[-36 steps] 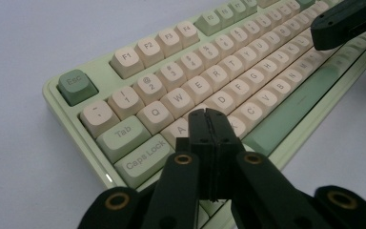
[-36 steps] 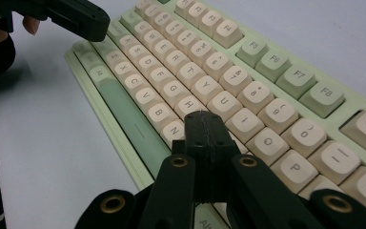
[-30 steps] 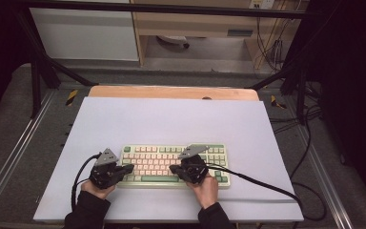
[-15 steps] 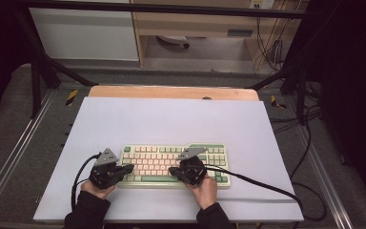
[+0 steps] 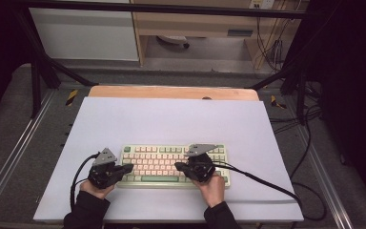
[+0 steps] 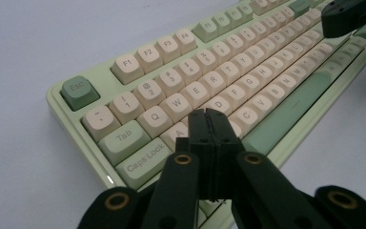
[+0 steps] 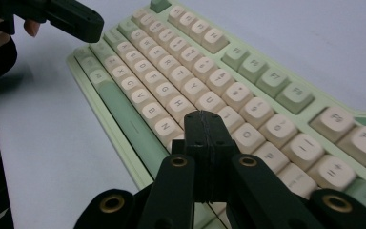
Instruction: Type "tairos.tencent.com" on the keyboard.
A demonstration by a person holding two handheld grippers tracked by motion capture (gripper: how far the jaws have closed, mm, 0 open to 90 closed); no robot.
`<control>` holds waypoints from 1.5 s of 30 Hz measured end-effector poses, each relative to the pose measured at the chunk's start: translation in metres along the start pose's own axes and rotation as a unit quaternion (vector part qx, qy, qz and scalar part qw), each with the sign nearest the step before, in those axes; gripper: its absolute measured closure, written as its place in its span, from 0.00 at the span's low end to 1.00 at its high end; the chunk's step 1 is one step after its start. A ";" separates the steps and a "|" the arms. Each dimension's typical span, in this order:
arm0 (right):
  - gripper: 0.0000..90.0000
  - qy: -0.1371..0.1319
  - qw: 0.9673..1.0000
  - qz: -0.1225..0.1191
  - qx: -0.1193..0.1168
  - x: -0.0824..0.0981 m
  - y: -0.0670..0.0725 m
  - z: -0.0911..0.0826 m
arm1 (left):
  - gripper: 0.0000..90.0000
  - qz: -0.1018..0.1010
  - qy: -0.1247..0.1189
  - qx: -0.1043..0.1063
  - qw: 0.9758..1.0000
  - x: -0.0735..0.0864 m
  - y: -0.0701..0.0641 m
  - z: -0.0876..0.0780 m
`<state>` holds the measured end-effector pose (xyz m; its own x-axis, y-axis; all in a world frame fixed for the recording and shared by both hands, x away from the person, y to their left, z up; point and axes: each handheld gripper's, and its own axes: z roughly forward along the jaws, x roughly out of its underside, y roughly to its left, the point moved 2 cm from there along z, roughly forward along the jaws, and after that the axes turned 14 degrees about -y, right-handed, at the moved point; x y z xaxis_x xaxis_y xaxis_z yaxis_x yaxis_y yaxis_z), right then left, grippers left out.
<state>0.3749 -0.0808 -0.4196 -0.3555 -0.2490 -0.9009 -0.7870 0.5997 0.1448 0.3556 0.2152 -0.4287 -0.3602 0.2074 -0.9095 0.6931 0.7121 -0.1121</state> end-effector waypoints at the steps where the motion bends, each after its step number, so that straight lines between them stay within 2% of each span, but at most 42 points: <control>1: 0.98 -0.004 1.000 0.003 0.002 0.000 -0.003 -0.004 | 0.93 -0.001 0.004 0.002 1.000 0.000 0.000 0.000; 4: 0.90 -0.011 1.000 0.016 0.009 0.001 -0.011 -0.016 | 0.88 -0.003 0.005 0.002 1.000 0.001 0.003 -0.002; 6: 0.83 -0.015 1.000 0.024 0.014 0.002 -0.018 -0.024 | 0.81 0.001 0.004 -0.004 1.000 0.001 0.005 -0.004; 9: 0.63 -0.020 0.999 0.033 0.021 0.005 -0.027 -0.036 | 0.64 0.000 0.009 -0.010 1.000 0.002 0.008 -0.007; 12: 0.51 -0.020 0.999 0.032 0.032 0.009 -0.035 -0.048 | 0.54 -0.004 0.011 -0.011 1.000 0.004 0.011 -0.009; 16: 0.34 -0.029 0.998 0.052 0.029 0.016 -0.047 -0.064 | 0.40 0.006 0.011 -0.016 1.000 0.007 0.013 -0.010; 24: 0.11 -0.039 0.997 0.049 0.053 0.037 -0.062 -0.088 | 0.24 0.007 0.013 -0.010 1.000 0.011 0.016 -0.015; 27: 0.08 -0.029 0.996 0.055 0.062 0.047 -0.068 -0.095 | 0.20 0.008 0.017 -0.009 1.000 0.014 0.018 -0.018; 33: 0.04 -0.029 0.995 0.064 0.069 0.063 -0.076 -0.110 | 0.16 0.008 0.014 -0.013 1.000 0.021 0.023 -0.025; 37: 0.04 -0.031 0.995 0.061 0.070 0.070 -0.079 -0.117 | 0.15 0.003 0.013 -0.009 1.000 0.025 0.025 -0.029; 41: 0.03 -0.026 0.995 0.070 0.072 0.077 -0.081 -0.121 | 0.15 -0.001 0.015 -0.004 1.000 0.029 0.026 -0.028; 45: 0.03 -0.027 0.995 0.066 0.074 0.078 -0.083 -0.123 | 0.15 0.003 0.018 -0.001 1.000 0.030 0.024 -0.026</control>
<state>0.3503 -0.2435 -0.4510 -0.4194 -0.1215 -0.8996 -0.6510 0.7310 0.2048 0.3450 0.2566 -0.4483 -0.3785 0.2358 -0.8951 0.6938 0.7123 -0.1057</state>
